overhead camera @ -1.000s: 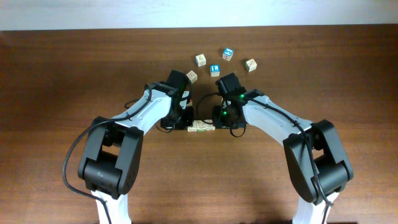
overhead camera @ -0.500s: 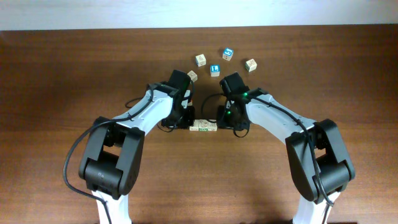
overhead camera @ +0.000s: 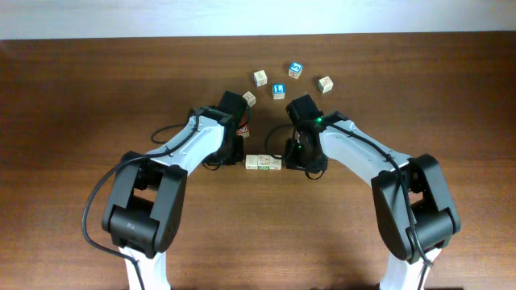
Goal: Rotate 3 blocks
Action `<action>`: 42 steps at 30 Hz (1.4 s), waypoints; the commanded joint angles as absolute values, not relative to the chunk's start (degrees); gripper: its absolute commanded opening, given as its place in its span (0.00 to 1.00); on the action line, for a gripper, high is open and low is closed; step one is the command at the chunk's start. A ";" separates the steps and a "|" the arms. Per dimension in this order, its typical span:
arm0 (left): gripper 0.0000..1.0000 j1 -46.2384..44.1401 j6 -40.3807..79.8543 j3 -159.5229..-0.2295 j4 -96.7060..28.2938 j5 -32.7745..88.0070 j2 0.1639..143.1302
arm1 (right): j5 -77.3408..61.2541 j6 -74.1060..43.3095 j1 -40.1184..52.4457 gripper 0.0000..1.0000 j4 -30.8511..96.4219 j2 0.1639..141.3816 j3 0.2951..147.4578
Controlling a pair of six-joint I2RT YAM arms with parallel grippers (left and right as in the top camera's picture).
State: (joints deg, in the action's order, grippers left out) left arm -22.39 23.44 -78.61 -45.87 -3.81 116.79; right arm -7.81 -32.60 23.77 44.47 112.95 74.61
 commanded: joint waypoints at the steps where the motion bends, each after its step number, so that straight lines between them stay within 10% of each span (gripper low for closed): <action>1: 0.19 -20.03 25.63 -79.35 -45.91 -5.17 117.32 | -12.21 -31.48 23.59 0.36 50.17 113.19 77.45; 42: 0.22 -15.11 26.28 -79.35 -45.74 -3.11 117.32 | 0.73 -37.15 36.77 0.36 41.28 115.57 77.43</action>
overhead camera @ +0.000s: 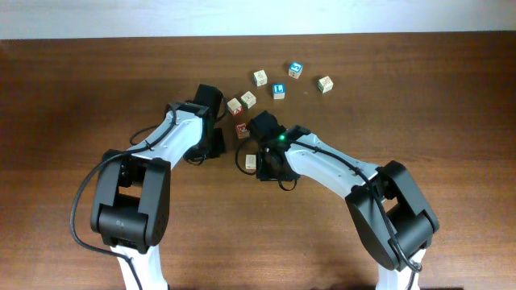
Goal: Rotate 3 blocks
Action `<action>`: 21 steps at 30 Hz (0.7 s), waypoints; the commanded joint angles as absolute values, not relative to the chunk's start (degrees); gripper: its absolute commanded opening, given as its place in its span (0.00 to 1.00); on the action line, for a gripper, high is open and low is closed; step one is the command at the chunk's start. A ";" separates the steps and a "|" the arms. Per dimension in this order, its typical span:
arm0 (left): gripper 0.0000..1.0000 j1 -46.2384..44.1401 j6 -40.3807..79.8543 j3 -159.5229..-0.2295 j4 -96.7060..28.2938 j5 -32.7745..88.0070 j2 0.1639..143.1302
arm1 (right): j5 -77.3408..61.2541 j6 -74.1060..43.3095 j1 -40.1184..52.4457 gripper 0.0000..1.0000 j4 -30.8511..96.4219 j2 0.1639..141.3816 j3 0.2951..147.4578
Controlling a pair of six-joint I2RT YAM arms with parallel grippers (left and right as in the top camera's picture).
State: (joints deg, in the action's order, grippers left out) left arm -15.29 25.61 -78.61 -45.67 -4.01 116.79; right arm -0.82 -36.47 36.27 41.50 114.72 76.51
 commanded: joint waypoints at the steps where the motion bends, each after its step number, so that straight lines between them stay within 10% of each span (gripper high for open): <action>1: 0.22 -15.11 26.28 -79.35 -45.71 -2.81 117.32 | 0.73 -37.15 36.73 0.36 41.21 115.57 77.43; 21: 0.11 -15.11 19.57 -80.38 -46.22 6.42 117.30 | -1.02 -32.95 35.38 0.36 54.39 110.93 86.00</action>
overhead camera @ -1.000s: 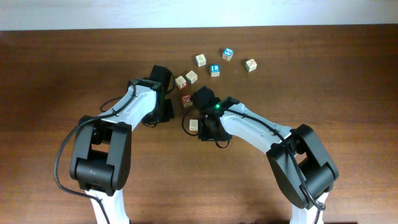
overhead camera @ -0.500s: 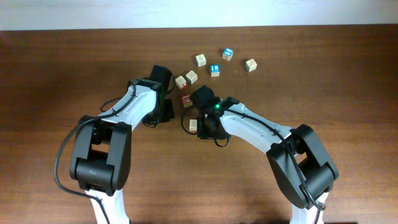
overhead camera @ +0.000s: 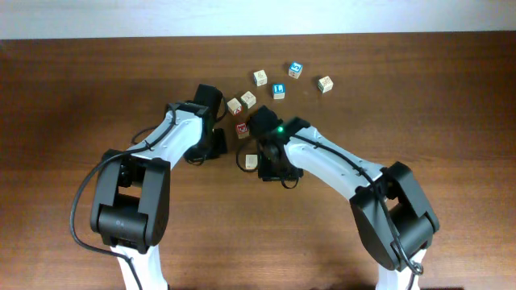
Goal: Rotate 3 blocks
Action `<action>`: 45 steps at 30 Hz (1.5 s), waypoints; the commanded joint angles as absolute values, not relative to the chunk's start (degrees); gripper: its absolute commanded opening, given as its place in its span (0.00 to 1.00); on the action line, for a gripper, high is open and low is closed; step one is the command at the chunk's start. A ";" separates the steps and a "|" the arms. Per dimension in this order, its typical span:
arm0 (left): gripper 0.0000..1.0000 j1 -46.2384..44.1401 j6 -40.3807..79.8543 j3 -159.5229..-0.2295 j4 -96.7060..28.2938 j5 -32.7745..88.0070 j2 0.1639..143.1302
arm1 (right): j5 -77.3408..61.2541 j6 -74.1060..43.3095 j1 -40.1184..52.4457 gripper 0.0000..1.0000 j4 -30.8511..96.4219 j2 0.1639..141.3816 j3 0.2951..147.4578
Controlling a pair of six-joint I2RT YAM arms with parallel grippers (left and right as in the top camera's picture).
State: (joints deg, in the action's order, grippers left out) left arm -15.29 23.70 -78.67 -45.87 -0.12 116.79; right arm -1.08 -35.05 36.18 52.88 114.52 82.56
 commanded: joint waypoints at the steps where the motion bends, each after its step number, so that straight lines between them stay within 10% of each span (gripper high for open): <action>1: 0.09 -15.11 19.57 -80.75 -46.63 7.64 117.30 | -1.06 -32.27 34.20 0.36 54.87 110.15 86.32; 9: 0.00 -15.33 19.38 -80.82 -46.68 15.31 117.32 | -22.74 -19.25 19.18 0.05 45.25 110.00 78.61; 17: 0.00 -15.79 19.42 -79.70 -45.04 20.43 117.32 | -36.67 -18.90 15.25 0.04 26.52 110.04 65.47; 45: 0.00 -16.88 20.01 -77.60 -42.70 27.27 117.32 | -35.79 -19.97 15.35 0.04 22.48 113.06 64.27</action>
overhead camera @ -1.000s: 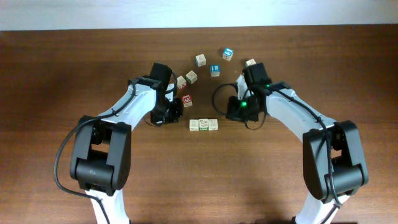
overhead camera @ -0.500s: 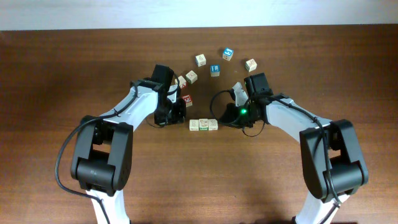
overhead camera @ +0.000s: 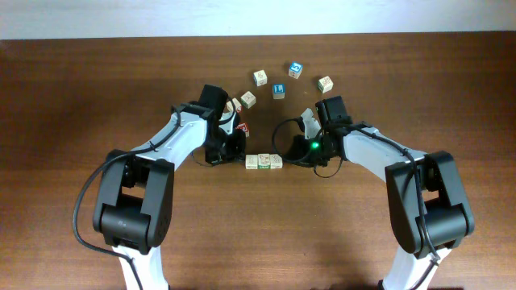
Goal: Rotate 3 blocks
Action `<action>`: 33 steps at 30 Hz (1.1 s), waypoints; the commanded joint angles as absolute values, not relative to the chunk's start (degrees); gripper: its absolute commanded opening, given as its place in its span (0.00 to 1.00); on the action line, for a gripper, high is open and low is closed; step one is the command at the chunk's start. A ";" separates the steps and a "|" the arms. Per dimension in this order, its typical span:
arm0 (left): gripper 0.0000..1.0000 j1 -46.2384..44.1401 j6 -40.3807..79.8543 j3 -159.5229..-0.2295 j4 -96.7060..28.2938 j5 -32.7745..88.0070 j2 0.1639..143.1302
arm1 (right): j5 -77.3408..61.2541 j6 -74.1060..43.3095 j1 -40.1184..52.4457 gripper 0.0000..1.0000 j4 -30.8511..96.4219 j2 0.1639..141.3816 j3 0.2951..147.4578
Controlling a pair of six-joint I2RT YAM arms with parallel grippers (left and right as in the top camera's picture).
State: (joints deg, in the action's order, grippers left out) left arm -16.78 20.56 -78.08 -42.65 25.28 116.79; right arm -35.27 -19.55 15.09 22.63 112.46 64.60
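A short row of pale wooden blocks (overhead camera: 264, 162) with green print lies side by side at the table's middle. My left gripper (overhead camera: 232, 147) sits just left of the row, close to its end block. My right gripper (overhead camera: 292, 152) is just to the right of the row, apart from it. From overhead the arms hide both sets of fingers, so whether either is open or shut does not show. Nothing is seen lifted off the table.
Loose letter blocks lie behind the arms: a red-printed one (overhead camera: 243, 130) by the left wrist, pale ones (overhead camera: 248, 99) (overhead camera: 260, 77) (overhead camera: 325, 84), and blue-printed ones (overhead camera: 278, 91) (overhead camera: 296, 70). The brown table (overhead camera: 81, 97) stretches out on both sides.
My right arm has moved from over the row to its right side, so the whole row shows again. My left gripper has come in from the left to the row's left end.
At first both grippers flanked the row of blocks. Then my left gripper stood back to the left while my right arm lay over the row, only its left block showing, and it stayed so. Now both grippers flank the row again.
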 commanded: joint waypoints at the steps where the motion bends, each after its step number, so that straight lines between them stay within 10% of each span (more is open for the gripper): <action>1: 0.00 -16.86 20.01 -77.60 -42.70 27.27 117.32 | -35.79 -19.97 15.35 0.04 22.48 113.06 64.27; 33: 0.00 -16.84 19.64 -77.60 -42.44 28.69 117.32 | -34.04 -26.98 17.19 0.04 24.84 113.06 64.27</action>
